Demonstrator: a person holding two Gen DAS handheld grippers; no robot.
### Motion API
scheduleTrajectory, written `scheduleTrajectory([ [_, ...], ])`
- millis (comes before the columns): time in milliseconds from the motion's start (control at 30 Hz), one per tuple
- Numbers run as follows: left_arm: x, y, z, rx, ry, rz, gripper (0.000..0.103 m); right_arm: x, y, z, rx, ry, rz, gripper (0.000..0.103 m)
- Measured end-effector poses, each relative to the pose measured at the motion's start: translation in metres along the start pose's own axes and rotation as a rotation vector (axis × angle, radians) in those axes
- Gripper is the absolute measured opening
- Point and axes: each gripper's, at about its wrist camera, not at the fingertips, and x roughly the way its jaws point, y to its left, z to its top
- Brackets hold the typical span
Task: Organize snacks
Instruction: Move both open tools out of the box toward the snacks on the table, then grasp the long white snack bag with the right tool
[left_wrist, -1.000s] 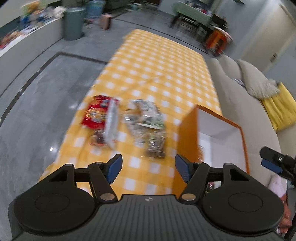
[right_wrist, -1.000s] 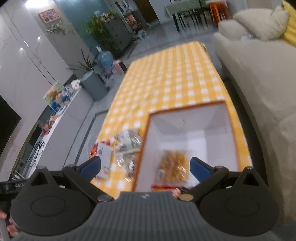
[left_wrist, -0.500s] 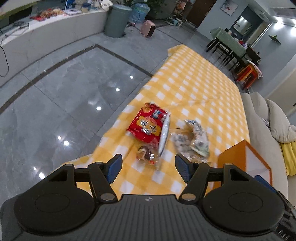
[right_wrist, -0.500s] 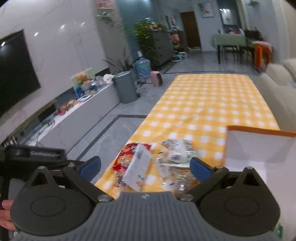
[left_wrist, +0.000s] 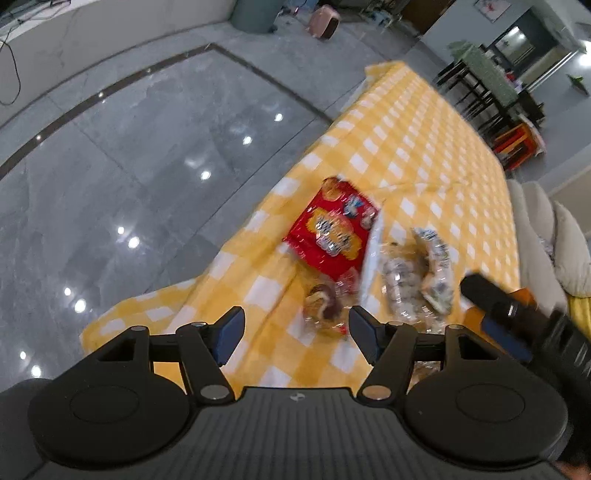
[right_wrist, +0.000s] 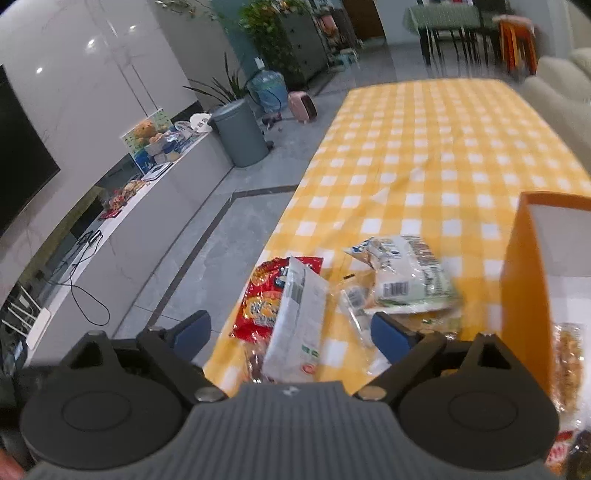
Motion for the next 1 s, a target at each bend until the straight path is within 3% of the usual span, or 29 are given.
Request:
scheduleTrajectory([
  [167, 0.022, 0.005, -0.002, -0.054, 0.078, -0.04, 0.075, 0.032, 0.013, 0.017, -0.015, 0.11, -0.055, 0.088],
  [233, 0.027, 0.006, -0.004, -0.068, 0.097, -0.058, 0.075, 0.044, 0.018, 0.022, -0.017, 0.147, -0.079, 0.076],
  [367, 0.029, 0.006, -0.003, -0.064, 0.098, -0.056, 0.075, 0.065, 0.027, 0.028, -0.037, 0.202, -0.116, 0.075],
  [600, 0.035, 0.018, -0.001, -0.129, 0.113, -0.07, 0.074, 0.111, 0.04, 0.033, -0.069, 0.31, -0.169, 0.044],
  [800, 0.042, 0.025, 0.0, -0.182, 0.13, -0.113, 0.073, 0.127, 0.049, 0.033, -0.105, 0.335, -0.217, 0.044],
  [1000, 0.044, 0.021, -0.001, -0.159, 0.141, -0.102, 0.073, 0.142, 0.058, 0.023, -0.183, 0.341, -0.297, 0.044],
])
